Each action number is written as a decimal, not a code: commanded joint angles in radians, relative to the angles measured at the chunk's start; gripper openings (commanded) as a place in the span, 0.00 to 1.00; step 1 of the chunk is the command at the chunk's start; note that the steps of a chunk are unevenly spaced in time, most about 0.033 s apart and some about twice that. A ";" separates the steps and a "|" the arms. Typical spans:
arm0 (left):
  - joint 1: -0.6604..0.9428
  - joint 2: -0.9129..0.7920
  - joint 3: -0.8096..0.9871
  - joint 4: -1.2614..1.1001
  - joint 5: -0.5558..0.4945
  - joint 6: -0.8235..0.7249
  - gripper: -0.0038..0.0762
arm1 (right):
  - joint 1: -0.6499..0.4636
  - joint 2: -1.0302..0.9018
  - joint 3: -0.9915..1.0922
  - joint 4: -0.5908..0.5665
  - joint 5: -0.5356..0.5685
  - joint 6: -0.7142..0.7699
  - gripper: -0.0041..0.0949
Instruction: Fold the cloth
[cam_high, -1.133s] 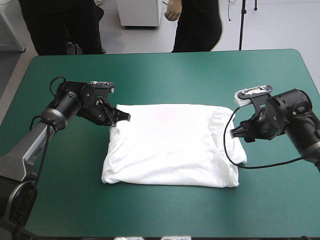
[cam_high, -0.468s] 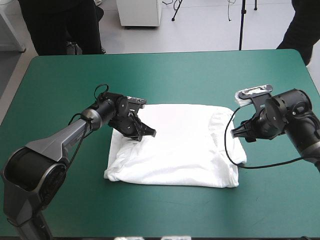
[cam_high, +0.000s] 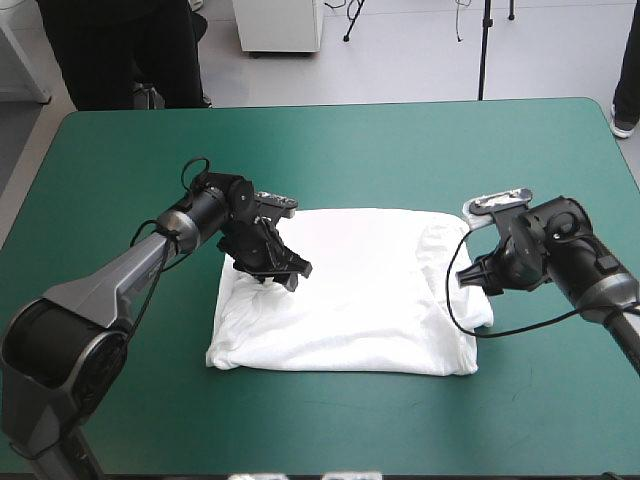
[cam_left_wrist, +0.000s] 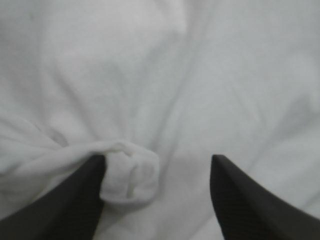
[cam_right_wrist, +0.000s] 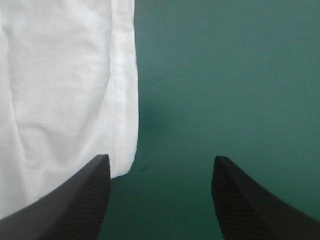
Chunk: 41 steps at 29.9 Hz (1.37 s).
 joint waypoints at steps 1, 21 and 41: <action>-0.006 -0.138 -0.081 -0.047 0.022 0.005 0.69 | 0.001 -0.024 0.067 0.022 -0.109 0.007 0.60; -0.006 -0.391 -0.234 -0.020 0.087 -0.024 0.68 | -0.006 0.156 0.154 0.048 -0.220 0.014 0.45; -0.006 -0.424 -0.234 0.023 0.148 -0.032 0.68 | -0.088 0.130 0.017 0.155 -0.104 -0.046 0.02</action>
